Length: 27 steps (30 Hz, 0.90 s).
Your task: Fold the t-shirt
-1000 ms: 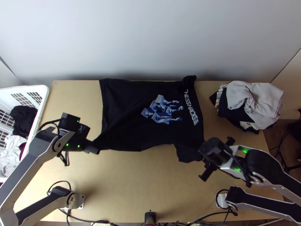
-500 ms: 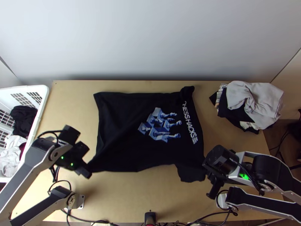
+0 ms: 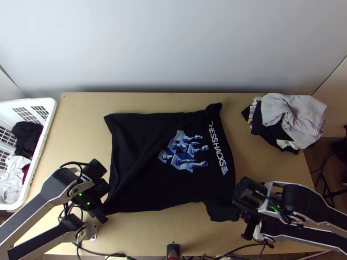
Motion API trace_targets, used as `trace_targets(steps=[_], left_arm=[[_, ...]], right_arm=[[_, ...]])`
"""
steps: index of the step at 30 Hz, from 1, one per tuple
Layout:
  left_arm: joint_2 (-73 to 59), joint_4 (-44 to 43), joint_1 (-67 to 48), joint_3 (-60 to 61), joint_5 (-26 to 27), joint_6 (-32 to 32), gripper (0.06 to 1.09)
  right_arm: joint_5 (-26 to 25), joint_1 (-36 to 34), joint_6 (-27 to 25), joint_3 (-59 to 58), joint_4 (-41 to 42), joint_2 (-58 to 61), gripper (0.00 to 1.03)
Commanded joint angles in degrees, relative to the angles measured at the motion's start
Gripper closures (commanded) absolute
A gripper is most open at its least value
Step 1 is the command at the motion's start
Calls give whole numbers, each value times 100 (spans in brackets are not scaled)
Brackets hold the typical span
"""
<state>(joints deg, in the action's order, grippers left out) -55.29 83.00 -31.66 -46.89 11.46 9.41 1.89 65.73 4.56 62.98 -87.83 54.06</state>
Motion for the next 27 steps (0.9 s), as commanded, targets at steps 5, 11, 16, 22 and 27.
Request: trace_targets(steps=[5,11,16,22,27], left_arm=[[-26,-126,-218,198,119,-132,51],[-61,-153,-209,163,119,-124,15],[-202,-522,767,-435,110,140,11],[-1037,-1998,2331,-1498,93,246,11],[-2206,-2745,2639,-2359,-144,-80,11]], right_arm=[[101,36,-60,-401,214,-10,93],[4,-26,142,-497,196,-1,23],[-136,-228,98,-392,29,131,4],[-128,-1950,-816,505,29,605,4],[31,-3225,-1106,2377,29,1616,4]])
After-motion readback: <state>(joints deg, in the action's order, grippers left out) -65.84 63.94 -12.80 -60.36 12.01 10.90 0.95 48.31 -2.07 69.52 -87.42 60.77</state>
